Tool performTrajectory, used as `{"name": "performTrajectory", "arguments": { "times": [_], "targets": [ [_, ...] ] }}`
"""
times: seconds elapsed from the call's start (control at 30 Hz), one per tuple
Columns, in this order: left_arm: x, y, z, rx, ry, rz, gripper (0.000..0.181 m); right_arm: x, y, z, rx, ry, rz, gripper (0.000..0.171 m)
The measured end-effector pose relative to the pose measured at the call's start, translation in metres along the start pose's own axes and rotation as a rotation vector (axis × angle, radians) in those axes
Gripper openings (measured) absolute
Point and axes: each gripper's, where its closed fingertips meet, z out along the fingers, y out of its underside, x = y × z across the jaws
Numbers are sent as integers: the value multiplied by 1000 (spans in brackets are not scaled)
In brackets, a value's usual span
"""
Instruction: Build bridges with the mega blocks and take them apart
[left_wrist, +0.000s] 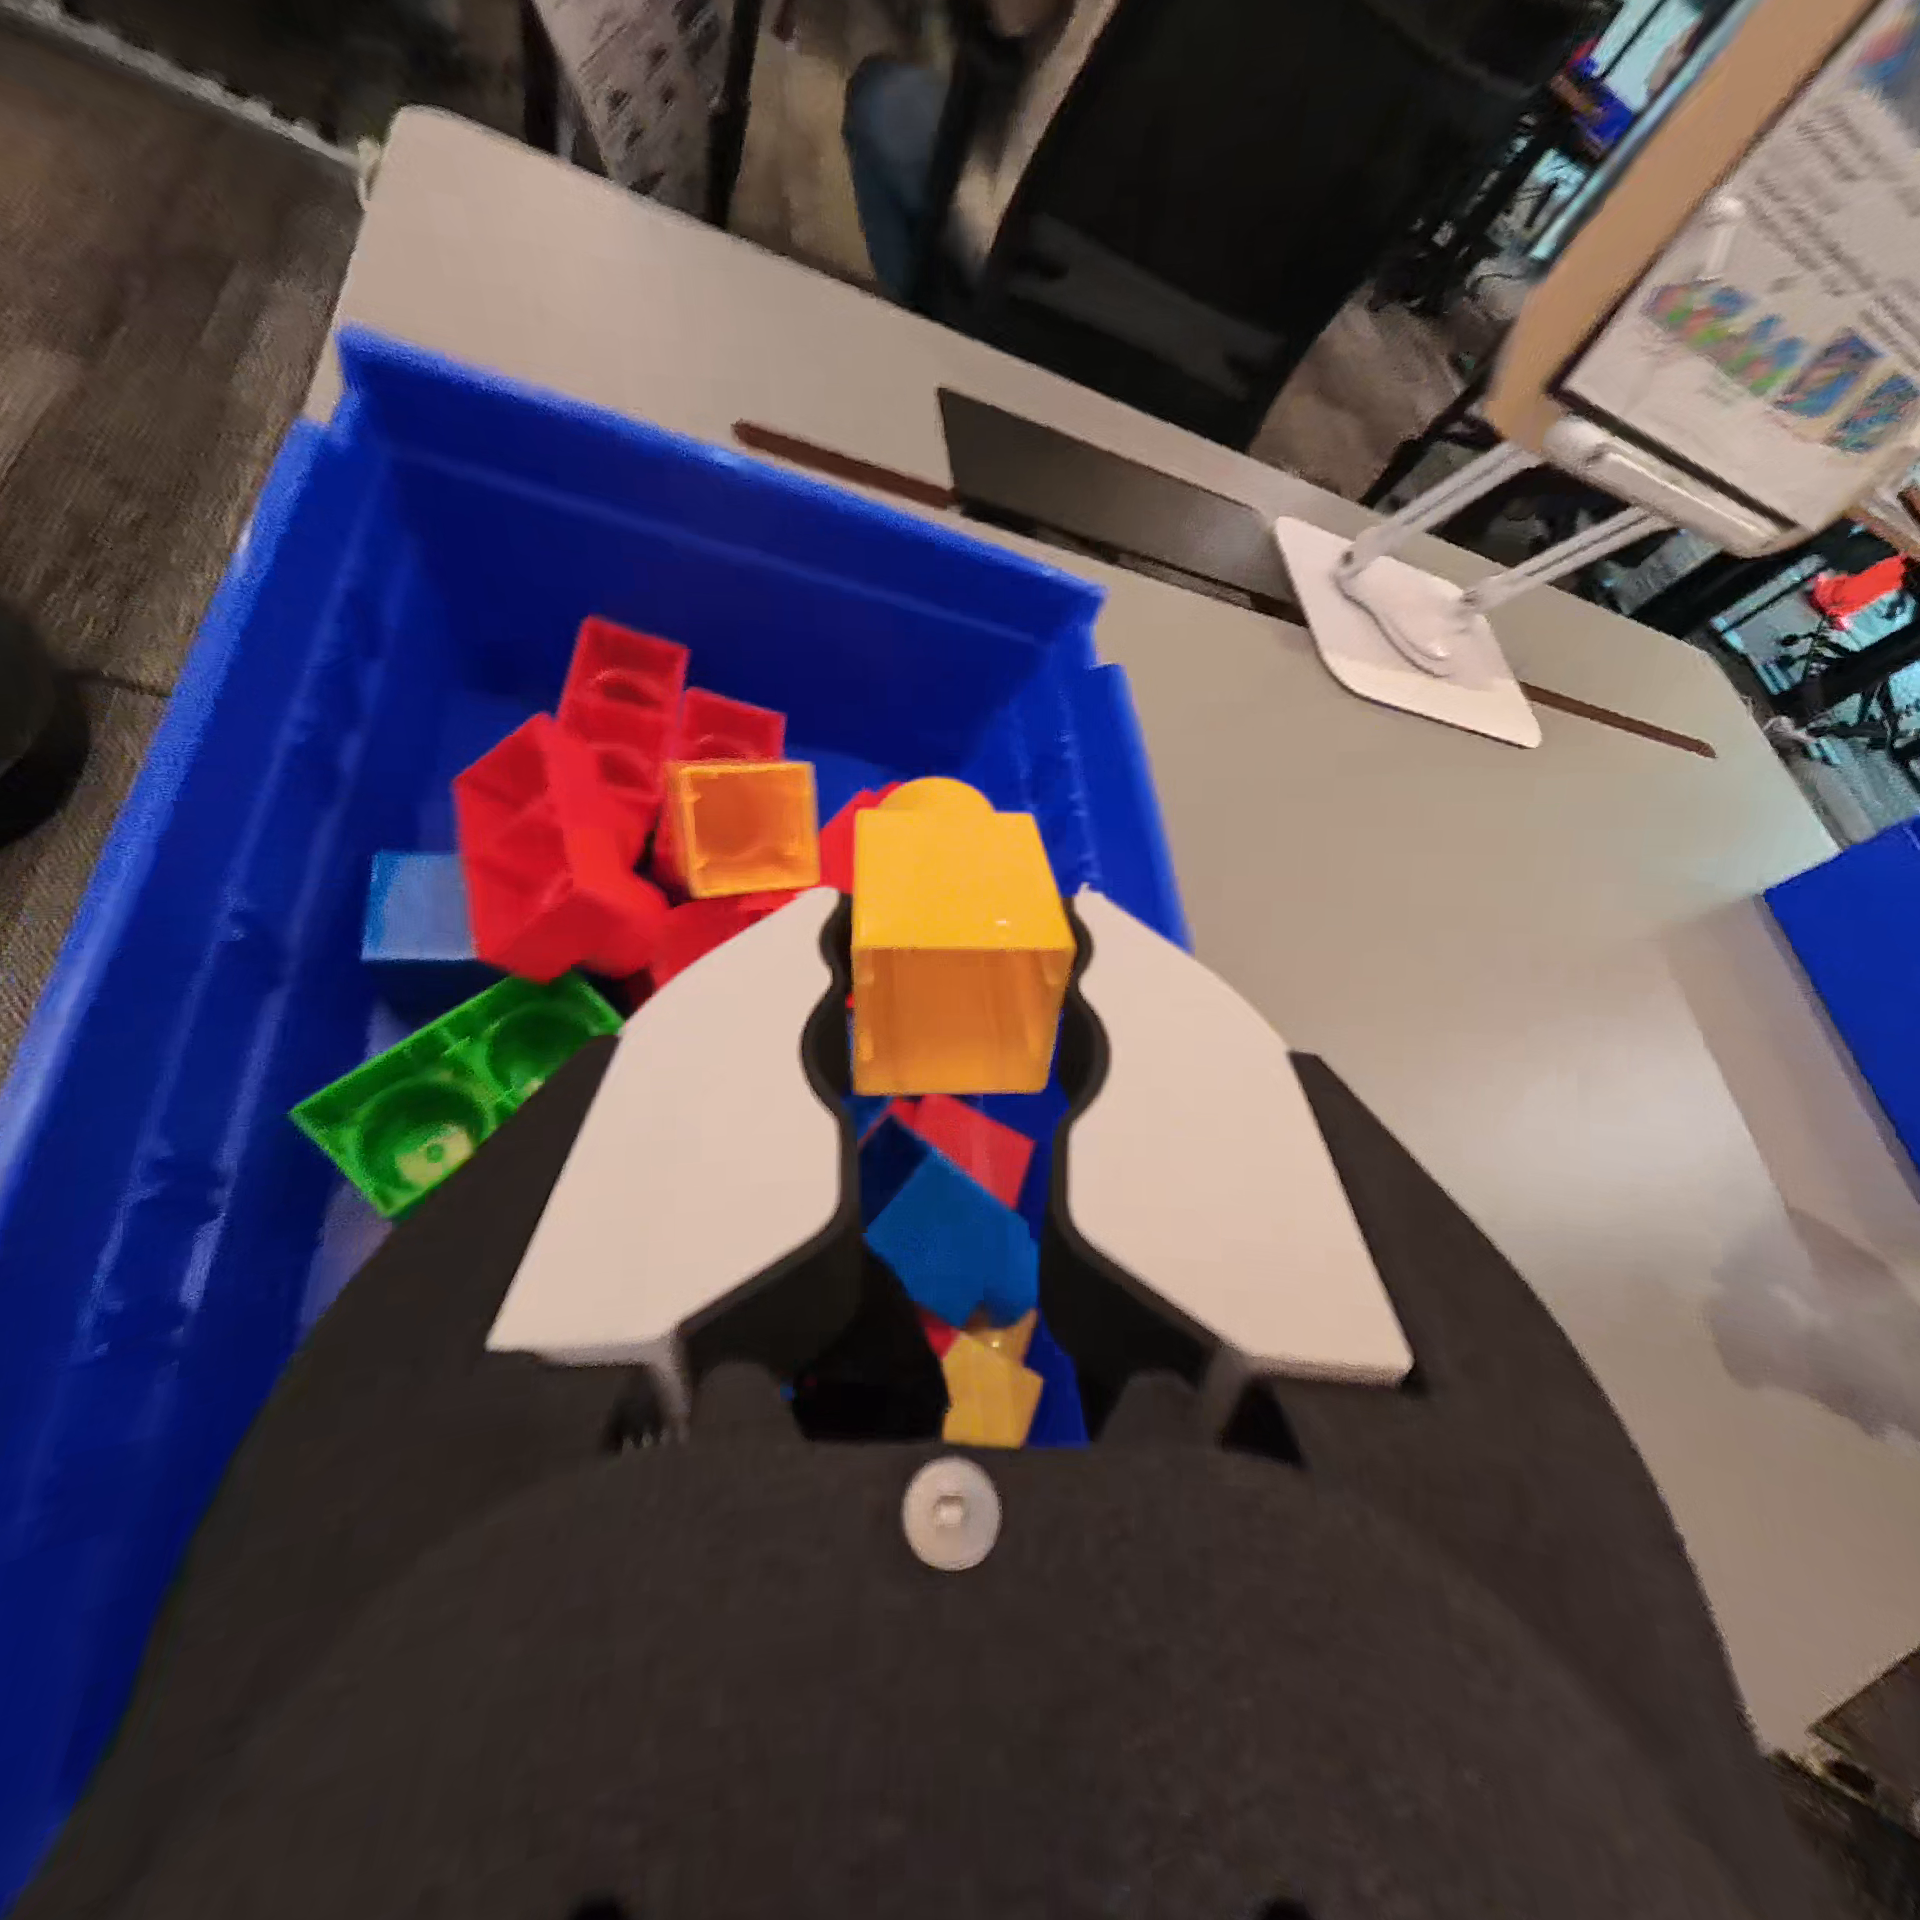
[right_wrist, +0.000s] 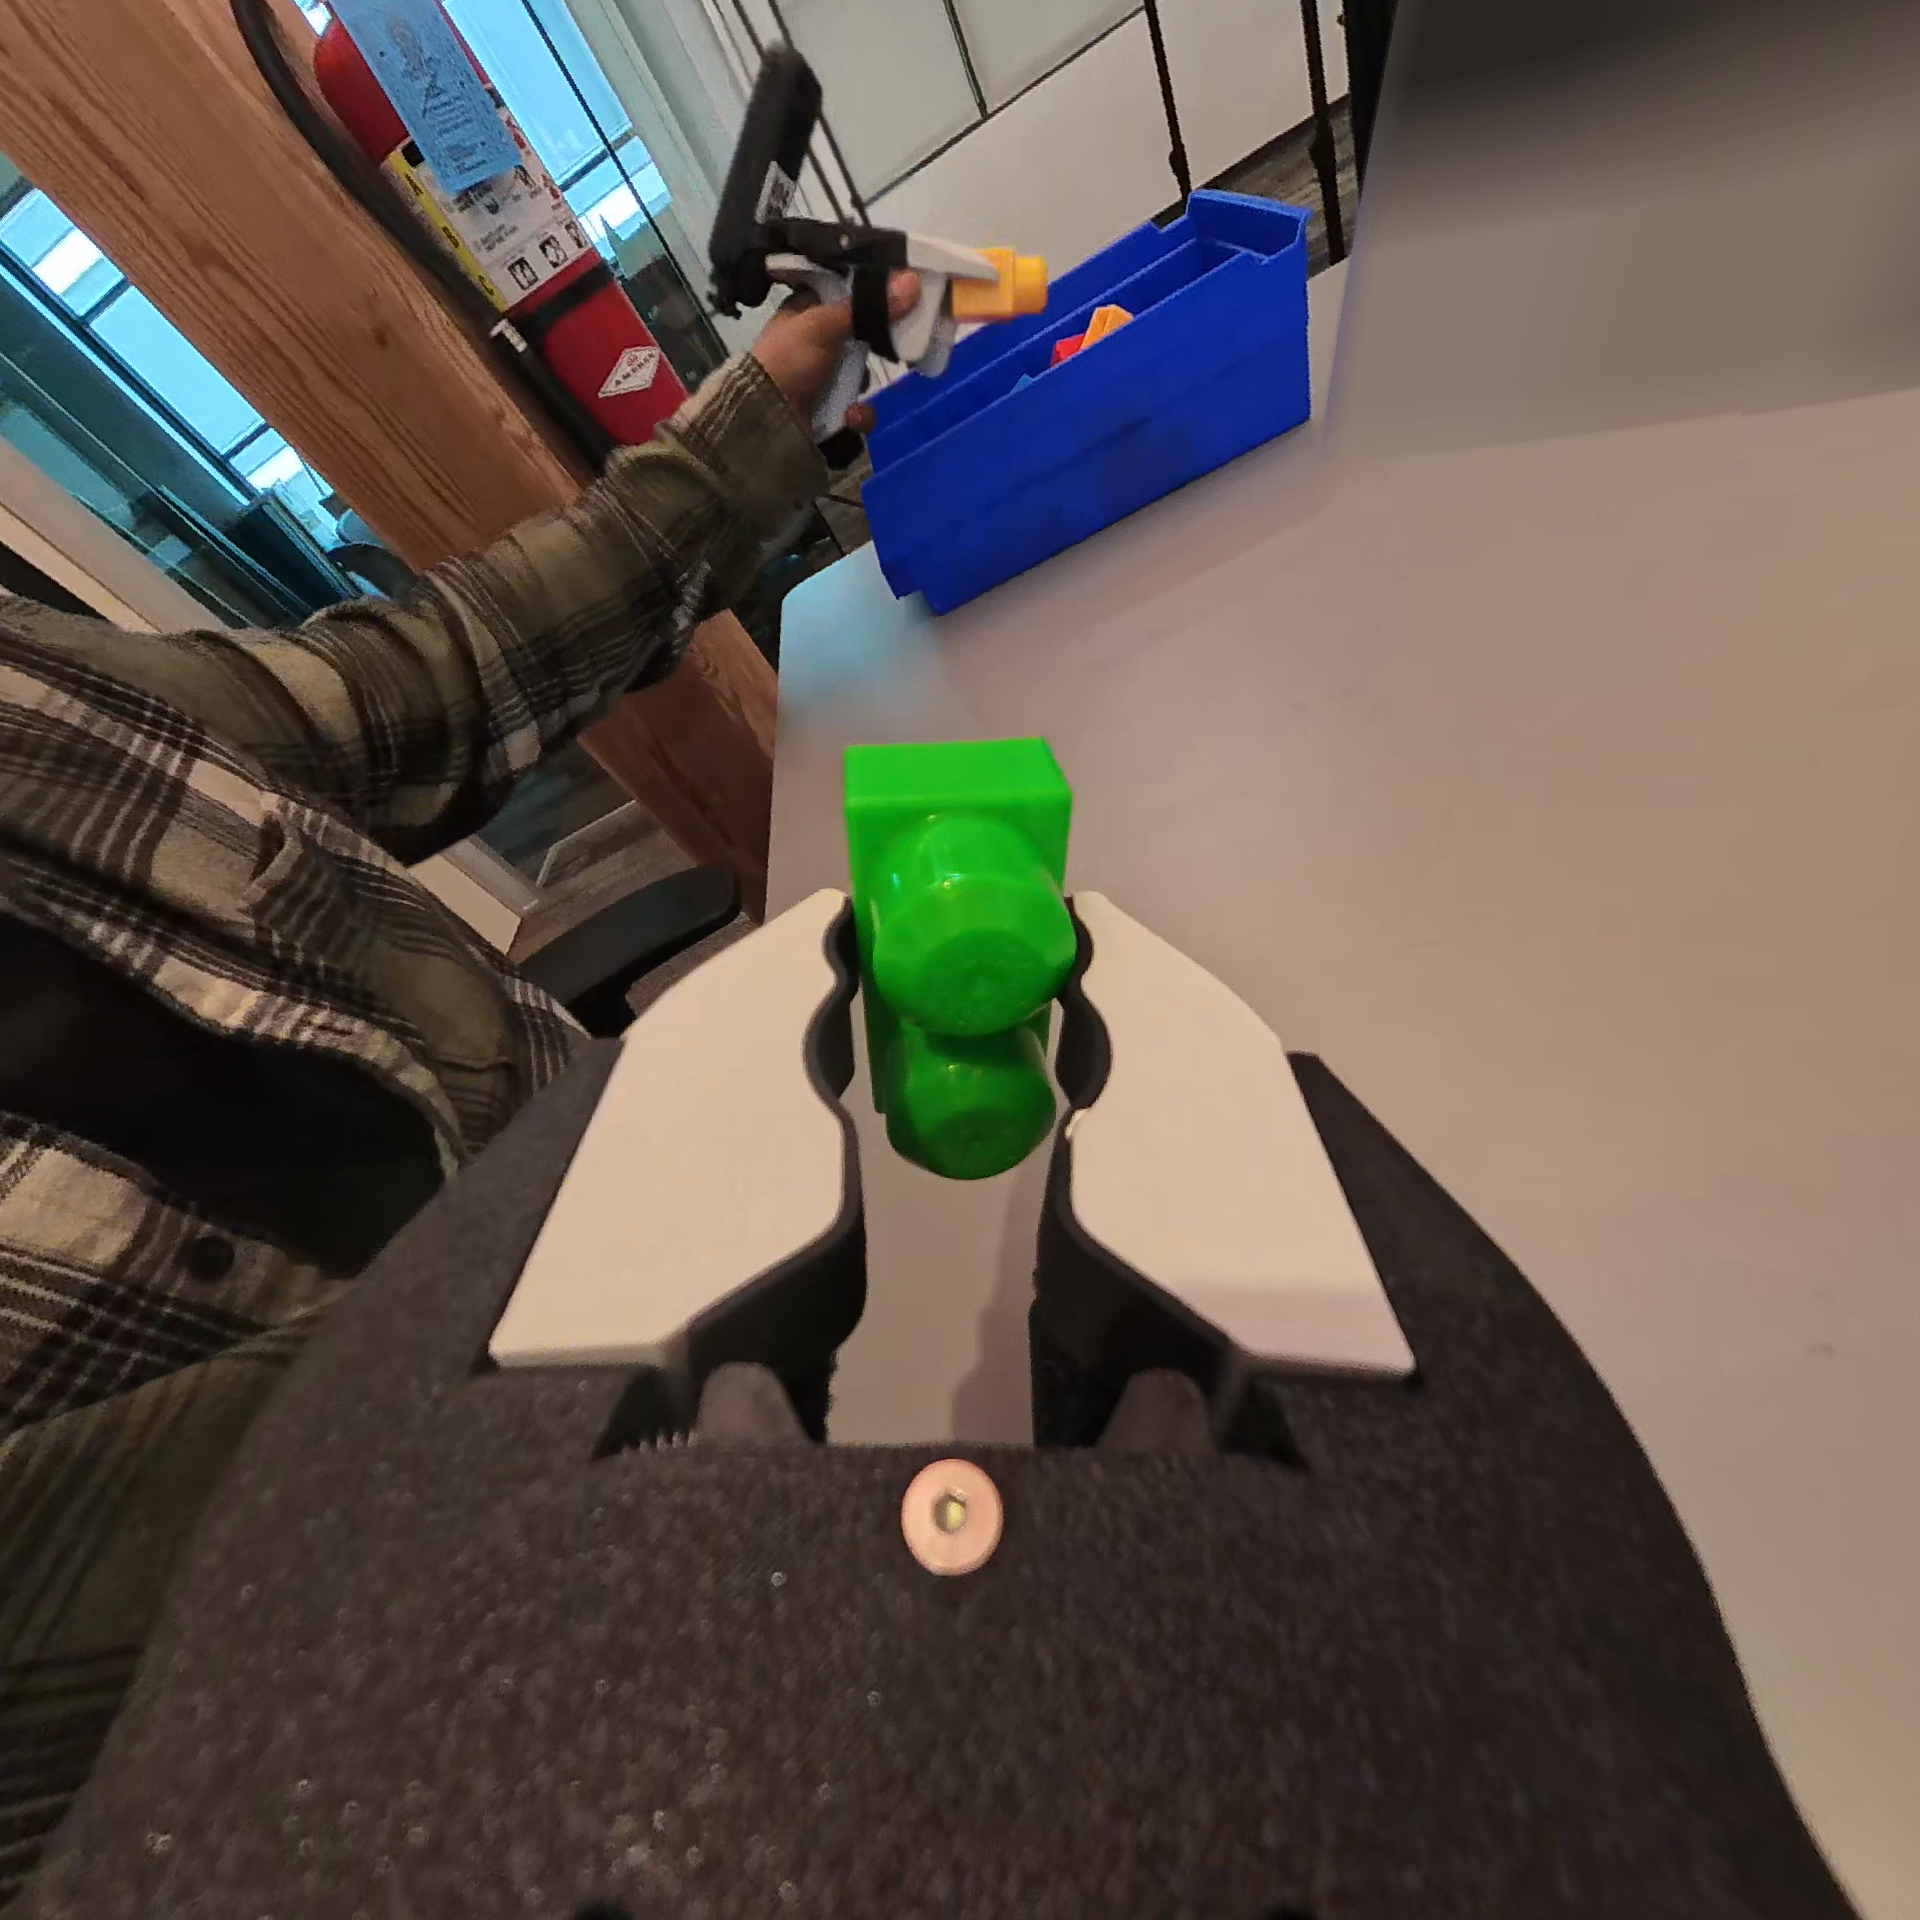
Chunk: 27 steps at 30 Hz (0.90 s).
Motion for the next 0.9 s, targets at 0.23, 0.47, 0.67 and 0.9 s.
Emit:
{"name": "performTrajectory", "arguments": {
  "times": [0.23, 0.47, 0.67, 0.9],
  "targets": [
    [-7, -4, 11, 19, 61, -39, 57, 12, 2, -13, 3, 62, 14, 35],
    [144, -34, 3, 73, 233, 309, 81, 21, 1, -20, 1, 104, 13, 35],
    [344, 74, 32, -153, 743, 498, 76, 12, -12, -10, 33, 52, 2, 35],
    [468, 197, 60, -391, 1172, 378, 69, -2, -24, -2, 51, 5, -19, 35]
  ]
}}
